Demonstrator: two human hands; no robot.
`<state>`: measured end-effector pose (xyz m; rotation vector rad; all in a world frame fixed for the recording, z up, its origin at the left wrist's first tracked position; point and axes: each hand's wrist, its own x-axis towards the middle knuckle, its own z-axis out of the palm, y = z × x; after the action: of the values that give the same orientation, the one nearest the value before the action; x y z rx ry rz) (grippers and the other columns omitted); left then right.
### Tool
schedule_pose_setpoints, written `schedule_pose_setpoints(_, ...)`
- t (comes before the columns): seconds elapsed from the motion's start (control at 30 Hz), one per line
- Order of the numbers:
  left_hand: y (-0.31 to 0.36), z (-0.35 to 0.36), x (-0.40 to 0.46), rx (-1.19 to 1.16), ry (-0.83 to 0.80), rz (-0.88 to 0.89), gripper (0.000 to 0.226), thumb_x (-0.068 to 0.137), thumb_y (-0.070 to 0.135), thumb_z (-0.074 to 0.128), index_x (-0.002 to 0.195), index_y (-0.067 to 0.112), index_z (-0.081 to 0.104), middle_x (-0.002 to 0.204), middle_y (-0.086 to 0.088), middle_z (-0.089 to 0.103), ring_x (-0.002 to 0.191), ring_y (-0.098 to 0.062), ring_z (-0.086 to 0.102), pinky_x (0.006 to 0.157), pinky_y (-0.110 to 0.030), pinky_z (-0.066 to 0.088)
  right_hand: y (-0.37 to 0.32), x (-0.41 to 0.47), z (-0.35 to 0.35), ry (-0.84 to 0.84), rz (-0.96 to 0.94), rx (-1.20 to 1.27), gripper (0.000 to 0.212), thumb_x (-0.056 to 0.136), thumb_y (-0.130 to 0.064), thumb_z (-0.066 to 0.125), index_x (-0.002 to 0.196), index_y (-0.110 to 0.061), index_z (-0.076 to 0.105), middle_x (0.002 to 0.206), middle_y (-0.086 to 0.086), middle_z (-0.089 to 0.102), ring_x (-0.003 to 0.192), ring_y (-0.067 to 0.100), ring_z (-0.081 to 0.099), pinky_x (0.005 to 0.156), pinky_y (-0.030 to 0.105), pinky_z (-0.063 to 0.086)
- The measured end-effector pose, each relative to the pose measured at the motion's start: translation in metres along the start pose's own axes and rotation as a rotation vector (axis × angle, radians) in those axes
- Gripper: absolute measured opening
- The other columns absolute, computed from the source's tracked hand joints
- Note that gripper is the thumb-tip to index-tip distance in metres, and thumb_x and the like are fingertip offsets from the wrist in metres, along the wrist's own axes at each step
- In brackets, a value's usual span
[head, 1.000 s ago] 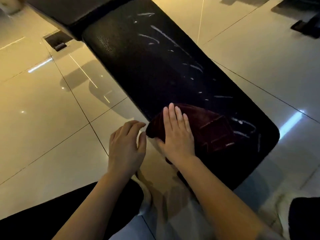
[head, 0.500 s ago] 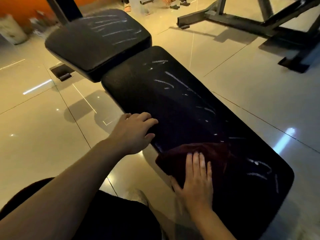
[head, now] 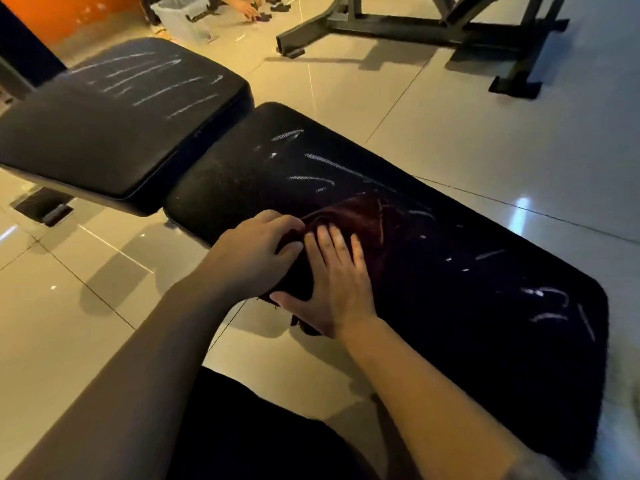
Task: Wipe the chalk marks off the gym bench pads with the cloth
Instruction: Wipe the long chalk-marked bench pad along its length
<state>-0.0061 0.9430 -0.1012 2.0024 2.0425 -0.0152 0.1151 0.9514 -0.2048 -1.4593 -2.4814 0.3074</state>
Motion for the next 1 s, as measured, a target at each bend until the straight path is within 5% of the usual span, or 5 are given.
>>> schedule_pose_setpoints(0.17, 0.020, 0.021, -0.006, 0.142, -0.159, 0.238, 0.045, 0.100, 0.036, 0.045, 0.143, 0.030, 0.037, 0.145, 0.008, 0.037, 0.128, -0.014, 0.040, 0.103, -0.037, 0.042, 0.019, -0.057, 0.005, -0.028, 0.217, 0.000, 0.104, 0.084, -0.077, 0.038, 0.154, -0.013, -0.004, 0.163, 0.011, -0.002, 0.150, 0.026, -0.006, 0.114, 0.043, -0.015)
schedule_pose_setpoints(0.3, 0.043, 0.025, -0.012, 0.139, -0.212, 0.398, 0.045, 0.100, 0.035, 0.046, 0.144, 0.030, 0.038, 0.145, 0.008, 0.036, 0.127, -0.013, 0.041, 0.102, -0.036, 0.043, 0.043, -0.117, 0.011, -0.006, 0.342, -0.076, 0.101, 0.079, -0.060, 0.064, 0.153, -0.008, 0.019, 0.158, 0.017, 0.023, 0.147, 0.031, 0.020, 0.117, 0.042, 0.002)
schedule_pose_setpoints(0.43, 0.061, 0.032, -0.028, 0.167, -0.229, 0.519, 0.045, 0.099, 0.033, 0.047, 0.143, 0.029, 0.039, 0.146, 0.007, 0.037, 0.127, -0.014, 0.043, 0.101, -0.035, 0.044, 0.072, -0.174, 0.012, -0.046, 0.488, -0.048, 0.096, 0.091, -0.055, 0.054, 0.155, -0.014, -0.006, 0.163, 0.011, -0.005, 0.150, 0.025, -0.007, 0.115, 0.036, -0.014)
schedule_pose_setpoints(0.73, 0.082, 0.053, -0.049, 0.316, -0.255, 0.688, 0.049, 0.098, 0.036, 0.049, 0.144, 0.031, 0.036, 0.149, 0.007, 0.034, 0.126, -0.012, 0.043, 0.099, -0.029, 0.042, 0.126, -0.263, 0.002, -0.129, 0.901, 0.144, 0.110, 0.080, -0.078, 0.046, 0.155, -0.014, -0.003, 0.163, 0.010, -0.006, 0.150, 0.023, -0.007, 0.119, 0.039, -0.004)
schedule_pose_setpoints(1.0, 0.092, 0.061, -0.051, 0.360, -0.197, 0.719, 0.050, 0.098, 0.039, 0.047, 0.145, 0.033, 0.033, 0.149, 0.009, 0.035, 0.125, -0.014, 0.044, 0.097, -0.030, 0.043, 0.039, -0.221, 0.029, 0.032, 0.619, 0.110, 0.074, 0.097, -0.063, 0.028, 0.154, -0.017, 0.019, 0.163, 0.009, 0.005, 0.150, 0.025, -0.008, 0.116, 0.040, -0.014)
